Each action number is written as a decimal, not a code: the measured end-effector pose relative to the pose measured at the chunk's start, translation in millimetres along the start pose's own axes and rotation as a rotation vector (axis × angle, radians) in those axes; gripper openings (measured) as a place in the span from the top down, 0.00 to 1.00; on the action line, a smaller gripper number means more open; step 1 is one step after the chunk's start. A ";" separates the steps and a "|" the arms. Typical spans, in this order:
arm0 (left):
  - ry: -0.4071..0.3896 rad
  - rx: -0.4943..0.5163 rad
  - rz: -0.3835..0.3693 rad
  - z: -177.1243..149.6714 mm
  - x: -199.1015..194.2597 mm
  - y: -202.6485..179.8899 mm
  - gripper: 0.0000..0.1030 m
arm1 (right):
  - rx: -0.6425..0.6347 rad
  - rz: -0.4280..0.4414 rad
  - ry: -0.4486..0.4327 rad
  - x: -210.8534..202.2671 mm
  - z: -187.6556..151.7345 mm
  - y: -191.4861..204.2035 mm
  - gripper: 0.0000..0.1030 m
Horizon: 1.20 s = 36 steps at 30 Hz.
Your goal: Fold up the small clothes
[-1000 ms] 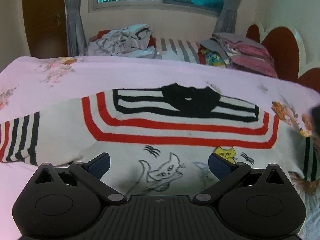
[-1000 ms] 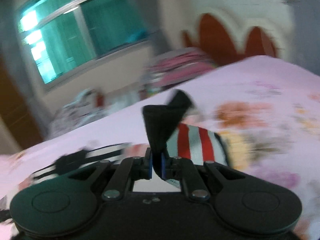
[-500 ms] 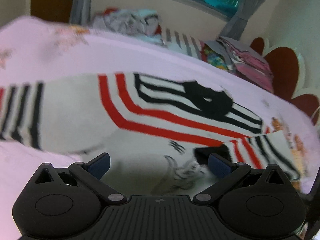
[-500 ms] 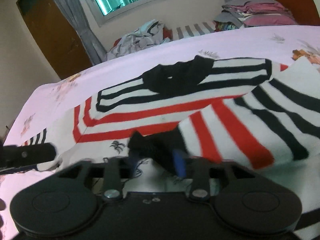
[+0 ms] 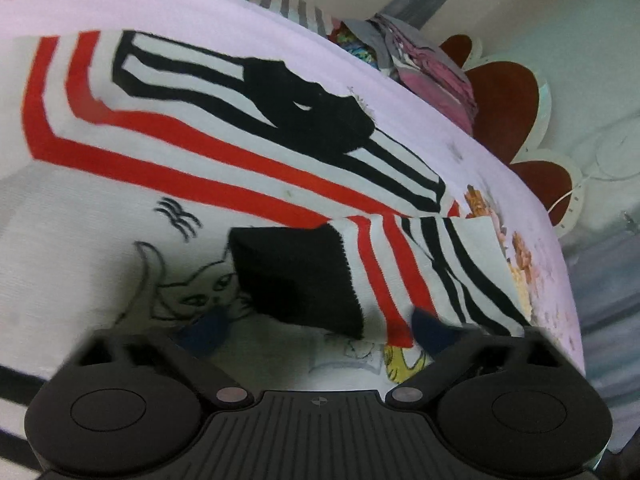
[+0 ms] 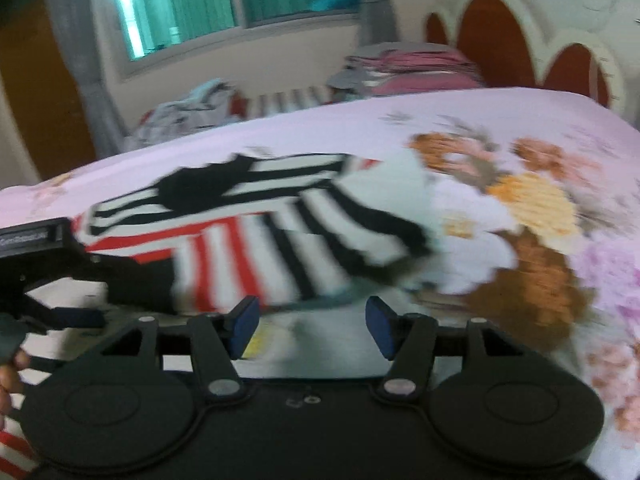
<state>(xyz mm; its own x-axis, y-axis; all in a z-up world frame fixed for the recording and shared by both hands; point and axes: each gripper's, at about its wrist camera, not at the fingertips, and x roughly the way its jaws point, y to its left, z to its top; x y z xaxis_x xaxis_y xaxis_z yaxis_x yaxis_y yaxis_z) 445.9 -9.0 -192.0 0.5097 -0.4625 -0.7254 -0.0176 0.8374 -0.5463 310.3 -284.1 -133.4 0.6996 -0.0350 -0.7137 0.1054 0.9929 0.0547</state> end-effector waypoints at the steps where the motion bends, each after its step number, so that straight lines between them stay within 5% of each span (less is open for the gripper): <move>1: -0.010 -0.007 -0.006 -0.4 2.9 -0.4 0.27 | 0.012 -0.012 0.002 3.2 -0.8 -4.9 0.44; 4: -0.040 -0.006 -0.012 -0.9 4.4 -0.2 0.41 | 0.024 -0.041 0.002 12.3 -0.2 -14.8 0.44; 8: -0.063 -0.002 -0.024 -0.2 7.2 3.3 0.82 | 0.036 -0.061 0.008 23.3 1.7 -23.2 0.44; 11: -0.117 0.010 -0.024 0.7 -1.0 6.7 0.94 | 0.044 -0.071 0.012 29.7 3.8 -28.0 0.44; 21: -0.350 0.044 -0.001 30.3 -65.8 20.7 0.94 | 0.056 -0.056 0.039 55.8 15.5 -23.9 0.50; 25: -0.319 0.012 0.092 33.0 -62.7 55.0 0.94 | 0.034 -0.058 0.054 61.6 15.1 -19.9 0.62; 27: -0.285 0.012 0.124 28.1 -52.5 64.1 0.94 | 0.040 -0.075 0.057 61.9 13.6 -23.7 0.82; 36: -0.228 0.062 0.179 19.8 -34.3 66.2 0.94 | 0.078 -0.067 0.064 51.7 3.0 -43.9 0.82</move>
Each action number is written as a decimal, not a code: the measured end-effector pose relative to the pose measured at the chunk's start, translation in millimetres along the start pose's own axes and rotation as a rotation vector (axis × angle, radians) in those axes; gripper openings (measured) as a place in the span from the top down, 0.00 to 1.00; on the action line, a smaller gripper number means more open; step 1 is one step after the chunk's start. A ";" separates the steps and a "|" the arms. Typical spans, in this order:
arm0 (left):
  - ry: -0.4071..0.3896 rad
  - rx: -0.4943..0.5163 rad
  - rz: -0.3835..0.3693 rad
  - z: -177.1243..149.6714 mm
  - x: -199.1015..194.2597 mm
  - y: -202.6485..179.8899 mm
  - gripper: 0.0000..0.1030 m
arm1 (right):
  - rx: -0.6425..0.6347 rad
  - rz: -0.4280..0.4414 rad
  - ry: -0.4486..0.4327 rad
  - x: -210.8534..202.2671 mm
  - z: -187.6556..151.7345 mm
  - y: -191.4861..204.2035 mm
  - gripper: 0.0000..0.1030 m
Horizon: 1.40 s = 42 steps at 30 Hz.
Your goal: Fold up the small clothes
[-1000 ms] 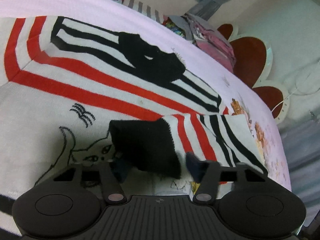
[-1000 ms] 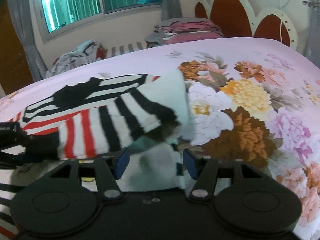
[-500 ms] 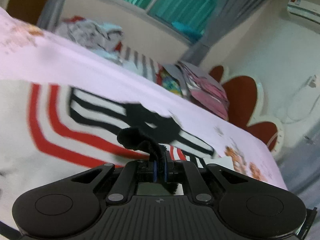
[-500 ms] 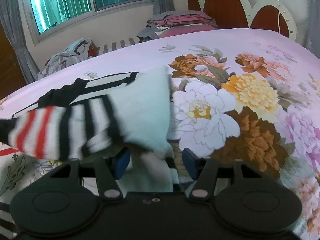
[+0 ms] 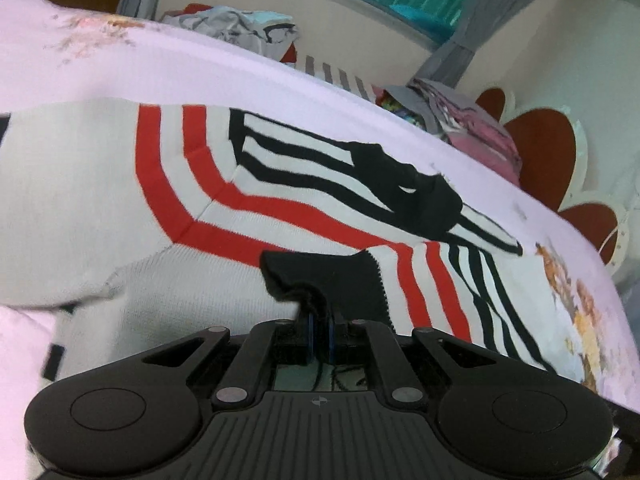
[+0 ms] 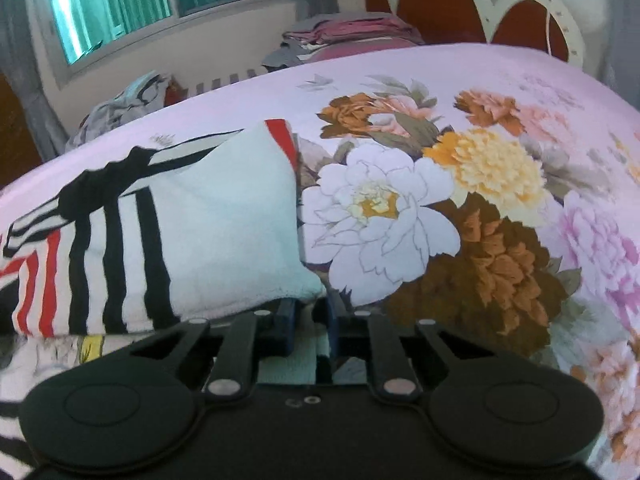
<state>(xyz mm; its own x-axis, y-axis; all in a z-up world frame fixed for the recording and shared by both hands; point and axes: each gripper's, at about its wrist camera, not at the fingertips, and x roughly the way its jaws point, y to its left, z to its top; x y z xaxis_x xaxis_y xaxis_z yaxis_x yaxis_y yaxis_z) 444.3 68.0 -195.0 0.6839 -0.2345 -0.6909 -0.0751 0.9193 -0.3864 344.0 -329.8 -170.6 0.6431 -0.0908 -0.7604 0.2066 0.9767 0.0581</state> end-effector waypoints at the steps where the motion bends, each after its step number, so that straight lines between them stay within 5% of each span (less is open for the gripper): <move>1: -0.021 0.015 0.010 1.8 -6.7 -2.3 0.94 | 0.004 0.008 0.001 -4.5 0.6 -2.4 0.78; 5: -0.083 0.049 0.004 0.2 -38.3 -8.4 0.93 | 0.024 0.029 -0.047 -31.3 4.9 -13.6 0.58; 7: -0.119 0.082 -0.008 1.5 -49.0 -14.7 0.86 | 0.030 0.042 -0.084 -40.4 12.3 -15.4 0.55; 9: -0.126 0.114 -0.038 2.8 -50.6 -28.9 0.54 | 0.040 0.059 -0.098 -37.5 23.3 -14.9 0.49; 11: -0.134 0.147 -0.063 4.1 -46.5 -42.6 0.47 | 0.038 0.072 -0.087 -25.4 34.6 -11.7 0.48; 16: -0.089 0.134 -0.079 3.5 -19.6 -57.7 0.47 | 0.086 0.113 -0.043 16.7 61.4 -8.3 0.49; 24: -0.035 0.130 -0.008 -8.2 10.7 -40.0 0.47 | 0.132 0.139 0.009 81.3 103.2 -1.2 0.49; 25: -0.030 0.135 -0.010 -8.4 10.4 -39.7 0.47 | 0.137 0.140 0.020 88.8 106.3 0.4 0.51; 27: -0.024 0.143 -0.011 -8.5 9.9 -38.7 0.47 | 0.153 0.150 0.042 101.4 110.4 0.6 0.72; 33: -0.033 0.157 -0.008 -10.8 6.6 -32.3 0.54 | 0.011 0.004 -0.019 104.9 106.7 13.0 0.91; 37: -0.029 0.166 0.021 -7.6 0.3 -39.5 0.54 | -0.049 -0.024 -0.036 100.1 105.5 19.1 0.89; 39: -0.046 0.159 0.008 -4.8 -6.6 -44.0 0.54 | -0.061 -0.042 -0.065 86.3 105.5 22.9 0.76; 42: -0.061 0.151 -0.001 -3.2 -8.8 -47.1 0.53 | -0.082 0.011 -0.099 63.4 100.8 33.8 0.74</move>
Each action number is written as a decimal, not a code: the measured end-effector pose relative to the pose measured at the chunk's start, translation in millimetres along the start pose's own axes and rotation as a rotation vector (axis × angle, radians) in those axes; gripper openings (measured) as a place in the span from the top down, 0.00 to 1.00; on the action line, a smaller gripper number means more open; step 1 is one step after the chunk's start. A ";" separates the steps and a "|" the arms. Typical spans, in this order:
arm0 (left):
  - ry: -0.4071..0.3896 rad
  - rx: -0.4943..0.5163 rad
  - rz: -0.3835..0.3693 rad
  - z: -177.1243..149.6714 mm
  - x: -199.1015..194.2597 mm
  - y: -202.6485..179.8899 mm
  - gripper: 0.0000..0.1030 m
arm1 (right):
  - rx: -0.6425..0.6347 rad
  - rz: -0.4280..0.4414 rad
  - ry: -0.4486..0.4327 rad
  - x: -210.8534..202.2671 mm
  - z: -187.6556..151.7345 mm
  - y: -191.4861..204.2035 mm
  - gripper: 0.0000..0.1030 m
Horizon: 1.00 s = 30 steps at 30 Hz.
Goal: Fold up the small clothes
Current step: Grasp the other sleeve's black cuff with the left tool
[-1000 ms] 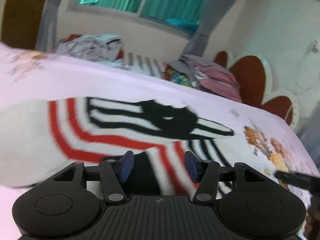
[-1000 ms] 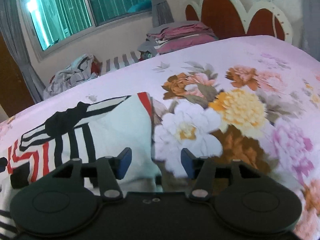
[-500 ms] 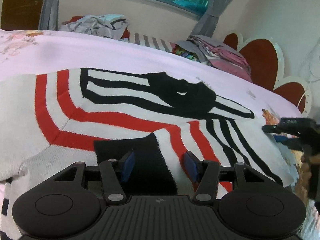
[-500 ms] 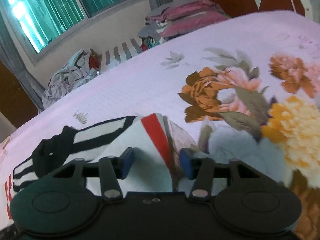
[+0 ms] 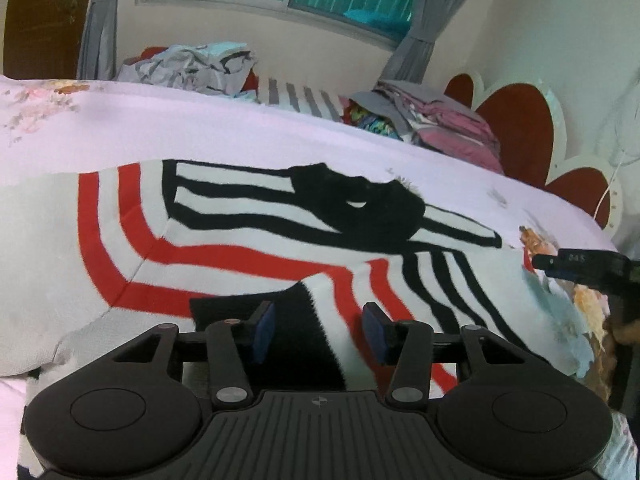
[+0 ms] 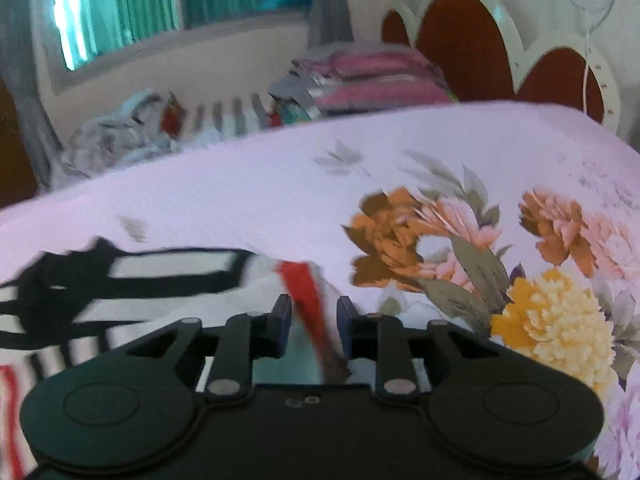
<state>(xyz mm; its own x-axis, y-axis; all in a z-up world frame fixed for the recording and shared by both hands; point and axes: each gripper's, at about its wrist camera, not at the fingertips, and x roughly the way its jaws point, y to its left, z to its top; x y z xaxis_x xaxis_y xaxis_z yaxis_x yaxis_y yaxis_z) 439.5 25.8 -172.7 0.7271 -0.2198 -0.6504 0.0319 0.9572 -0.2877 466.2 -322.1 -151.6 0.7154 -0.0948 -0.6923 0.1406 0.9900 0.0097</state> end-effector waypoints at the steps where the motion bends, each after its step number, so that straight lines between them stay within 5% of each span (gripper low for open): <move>1: 0.012 -0.002 0.004 -1.2 2.7 0.5 0.52 | -0.016 0.025 -0.002 -5.8 -2.2 6.7 0.74; 5: 0.022 0.018 0.023 -8.4 12.6 7.5 0.52 | -0.089 0.127 0.017 -22.1 -21.4 43.1 0.72; 9: 0.044 -0.029 0.026 -1.7 1.9 10.5 0.51 | -0.158 0.132 0.073 -18.6 -43.4 65.9 0.70; 14: -0.007 -0.047 0.044 3.2 -29.6 25.0 0.34 | -0.083 0.150 0.094 -28.4 -43.9 64.2 0.64; 22: -0.013 -0.086 0.103 2.7 -58.0 55.2 0.33 | -0.124 0.229 0.083 -55.1 -56.9 113.8 0.64; 30: -0.023 -0.112 0.138 -0.3 -75.0 80.5 0.33 | -0.165 0.194 0.144 -43.4 -70.5 146.7 0.58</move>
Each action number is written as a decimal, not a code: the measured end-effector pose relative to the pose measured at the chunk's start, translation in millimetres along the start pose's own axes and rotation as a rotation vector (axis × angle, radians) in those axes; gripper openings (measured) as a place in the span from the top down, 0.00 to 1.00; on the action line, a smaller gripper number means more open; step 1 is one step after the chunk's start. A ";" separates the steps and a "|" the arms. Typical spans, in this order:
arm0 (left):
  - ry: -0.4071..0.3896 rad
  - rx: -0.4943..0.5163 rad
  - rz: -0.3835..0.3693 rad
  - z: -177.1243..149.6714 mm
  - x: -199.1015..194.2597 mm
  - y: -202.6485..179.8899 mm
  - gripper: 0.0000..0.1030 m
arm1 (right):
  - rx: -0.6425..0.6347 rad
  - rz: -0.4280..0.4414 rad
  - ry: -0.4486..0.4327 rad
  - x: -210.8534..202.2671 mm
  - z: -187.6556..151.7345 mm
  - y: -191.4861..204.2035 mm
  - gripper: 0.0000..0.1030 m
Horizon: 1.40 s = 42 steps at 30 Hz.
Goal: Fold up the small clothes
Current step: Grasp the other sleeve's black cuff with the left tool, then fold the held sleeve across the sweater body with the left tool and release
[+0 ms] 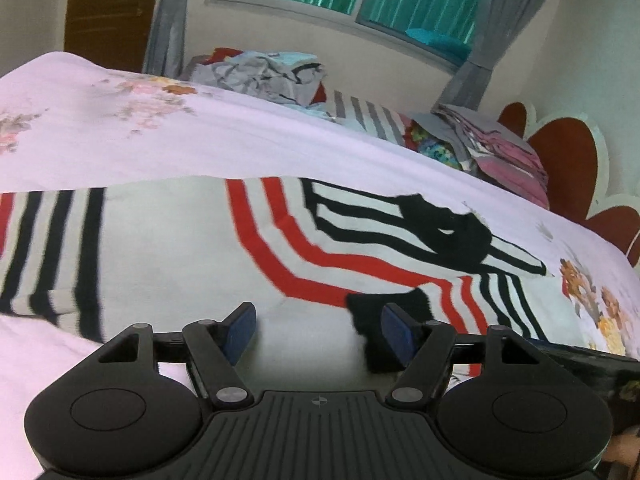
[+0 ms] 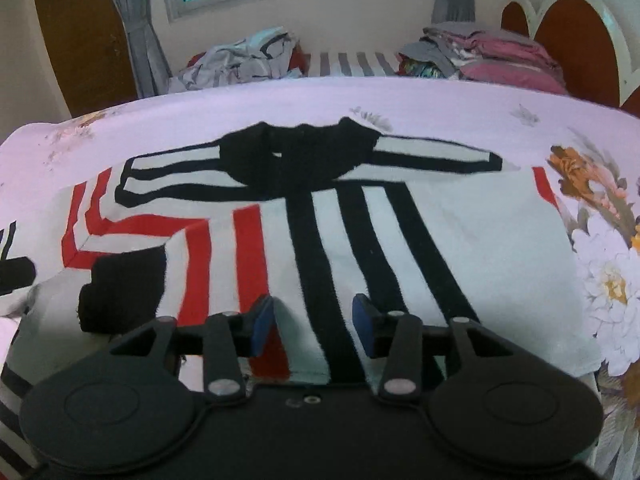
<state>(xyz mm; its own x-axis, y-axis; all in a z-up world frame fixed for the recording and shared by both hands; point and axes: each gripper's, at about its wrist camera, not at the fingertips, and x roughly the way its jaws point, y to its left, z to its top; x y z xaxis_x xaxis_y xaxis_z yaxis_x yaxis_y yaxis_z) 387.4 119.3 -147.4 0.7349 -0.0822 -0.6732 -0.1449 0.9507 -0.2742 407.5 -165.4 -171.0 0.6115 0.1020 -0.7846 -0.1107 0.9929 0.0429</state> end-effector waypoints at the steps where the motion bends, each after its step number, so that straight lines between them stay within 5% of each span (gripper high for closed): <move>1: -0.001 -0.001 0.003 0.3 -1.4 3.3 0.33 | 0.012 0.014 -0.008 -2.5 1.2 2.9 0.59; 6: -0.007 -0.021 0.022 2.2 -6.1 20.6 0.33 | -0.029 0.037 -0.047 -7.7 5.0 34.5 0.59; 14: 0.006 -0.112 0.064 -2.2 -22.6 75.4 0.33 | -0.066 0.022 0.018 16.4 -2.2 62.1 0.55; 25: -0.039 -0.441 0.219 -33.8 -63.4 206.4 0.32 | -0.069 -0.004 0.004 18.2 -6.8 68.8 0.52; 34: -0.168 -0.655 0.163 -34.2 -41.6 270.3 0.33 | -0.070 -0.018 0.004 19.4 -6.7 72.6 0.49; 39: -0.204 -0.722 0.193 -29.4 -23.3 288.7 0.85 | -0.064 -0.020 0.005 19.6 -6.5 72.8 0.48; 42: -0.218 -0.729 0.195 -29.6 -20.8 291.4 0.90 | -0.063 -0.021 0.003 19.6 -6.6 72.5 0.48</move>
<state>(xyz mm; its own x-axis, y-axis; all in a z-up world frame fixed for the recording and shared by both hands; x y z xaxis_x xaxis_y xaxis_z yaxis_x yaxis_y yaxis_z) 310.2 389.2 -233.6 0.7538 0.1985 -0.6264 -0.6277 0.4996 -0.5970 406.3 -91.8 -187.4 0.6116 0.0809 -0.7870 -0.1469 0.9891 -0.0125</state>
